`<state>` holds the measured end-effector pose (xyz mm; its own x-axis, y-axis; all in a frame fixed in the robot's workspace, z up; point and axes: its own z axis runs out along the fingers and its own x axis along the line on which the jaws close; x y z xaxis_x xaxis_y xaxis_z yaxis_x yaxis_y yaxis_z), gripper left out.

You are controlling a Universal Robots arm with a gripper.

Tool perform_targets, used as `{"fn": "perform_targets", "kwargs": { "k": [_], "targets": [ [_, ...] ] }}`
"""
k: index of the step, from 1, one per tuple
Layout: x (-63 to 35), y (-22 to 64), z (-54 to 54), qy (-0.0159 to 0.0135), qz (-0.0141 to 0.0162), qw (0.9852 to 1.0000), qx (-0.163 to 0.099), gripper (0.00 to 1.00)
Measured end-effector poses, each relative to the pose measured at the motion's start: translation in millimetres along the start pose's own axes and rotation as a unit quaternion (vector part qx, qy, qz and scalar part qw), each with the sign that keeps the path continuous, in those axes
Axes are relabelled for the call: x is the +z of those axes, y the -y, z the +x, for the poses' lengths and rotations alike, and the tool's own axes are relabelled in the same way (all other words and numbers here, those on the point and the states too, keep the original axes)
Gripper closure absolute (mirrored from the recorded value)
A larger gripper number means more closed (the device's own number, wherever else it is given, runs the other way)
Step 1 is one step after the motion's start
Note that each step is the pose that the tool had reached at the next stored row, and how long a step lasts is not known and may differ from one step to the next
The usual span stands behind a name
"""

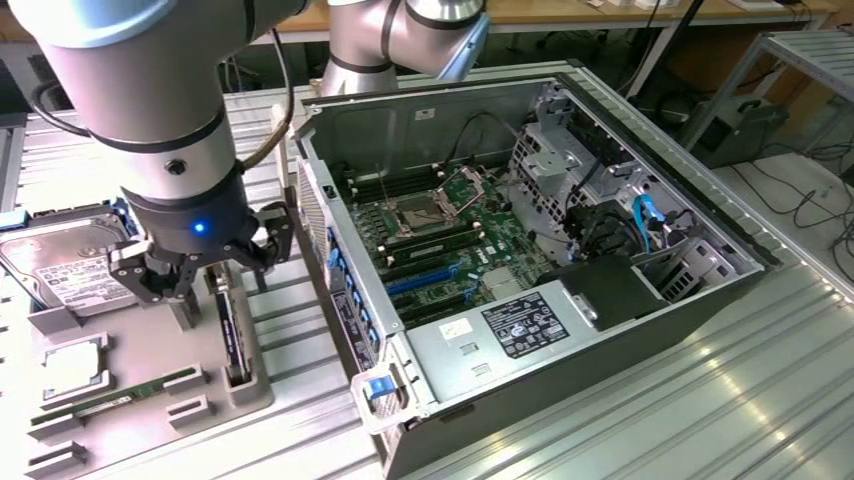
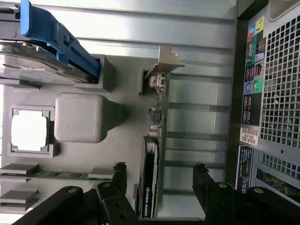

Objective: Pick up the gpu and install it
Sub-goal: 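Pick up the gpu and move the gpu toward the slot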

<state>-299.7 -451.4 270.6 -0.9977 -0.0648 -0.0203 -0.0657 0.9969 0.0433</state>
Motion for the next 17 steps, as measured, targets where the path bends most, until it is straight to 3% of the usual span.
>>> {"fn": "perform_targets", "kwargs": {
  "k": [11,17],
  "targets": [
    [16.9,0.8,-0.6,0.0000,0.0009,1.0000,0.000,0.32],
    [20.0,0.9,-0.7,0.0000,0.0011,1.0000,0.000,0.32]
  ]
}}
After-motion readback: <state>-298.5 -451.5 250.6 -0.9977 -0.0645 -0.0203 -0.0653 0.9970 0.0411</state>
